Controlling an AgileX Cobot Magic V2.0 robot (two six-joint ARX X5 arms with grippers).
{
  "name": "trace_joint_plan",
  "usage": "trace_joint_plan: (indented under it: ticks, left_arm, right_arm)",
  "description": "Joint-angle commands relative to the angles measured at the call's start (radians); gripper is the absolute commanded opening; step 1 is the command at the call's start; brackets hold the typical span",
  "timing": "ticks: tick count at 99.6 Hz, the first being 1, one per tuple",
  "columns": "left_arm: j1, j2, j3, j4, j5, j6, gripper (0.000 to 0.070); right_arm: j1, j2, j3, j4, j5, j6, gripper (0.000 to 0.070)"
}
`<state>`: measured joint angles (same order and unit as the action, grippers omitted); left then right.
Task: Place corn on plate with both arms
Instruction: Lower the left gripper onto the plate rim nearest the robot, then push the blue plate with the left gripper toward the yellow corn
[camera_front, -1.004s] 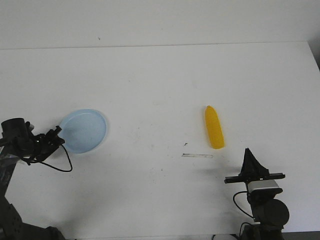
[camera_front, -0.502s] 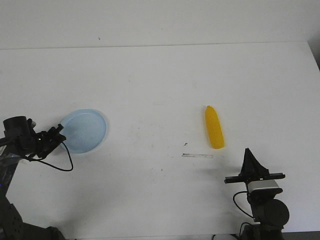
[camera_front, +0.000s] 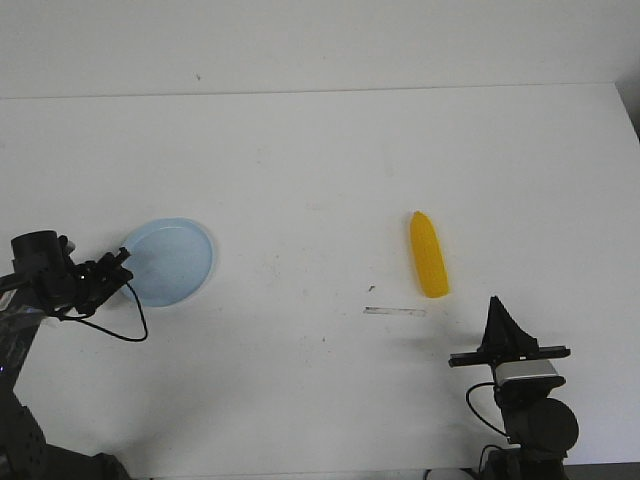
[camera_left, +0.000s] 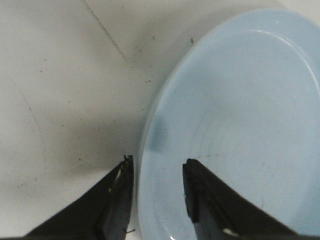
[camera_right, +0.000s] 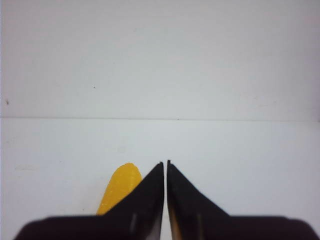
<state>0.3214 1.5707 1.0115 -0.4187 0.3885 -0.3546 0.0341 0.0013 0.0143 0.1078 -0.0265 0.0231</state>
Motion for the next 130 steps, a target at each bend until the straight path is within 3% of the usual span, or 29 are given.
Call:
trace_joint_plan:
  ticks: [1,34,46,93,109,130]
  left_arm:
    - [0.000,0.025,0.016,0.002,-0.002,0.010,0.0202]
    - [-0.012,0.061,0.016,0.001,-0.002,0.010,0.0192]
    - [-0.014,0.064,0.016,0.000,-0.003,0.010,0.0000]
    - [-0.048,-0.018,0.026,-0.006,0.040,-0.006,0.0001]
    - [-0.135,-0.048,0.026,-0.006,0.039,-0.006,0.0001]
    - [-0.334,-0.044,0.026,0.016,0.039,-0.006,0.0001]
  right_arm:
    - [0.001,0.000,-0.002,0.011,0.000,0.002,0.0012]
    - [0.001,0.000,-0.002,0.011,0.000,0.002,0.0012]
    - [0.001,0.000,-0.002,0.011,0.000,0.002,0.0012]
    - [0.001,0.000,-0.002,0.011,0.000,0.002,0.0012]
    - [0.001,0.000,-0.002,0.011,0.000,0.002,0.0012]
    - [0.001,0.000,-0.002,0.011,0.000,0.002,0.0012]
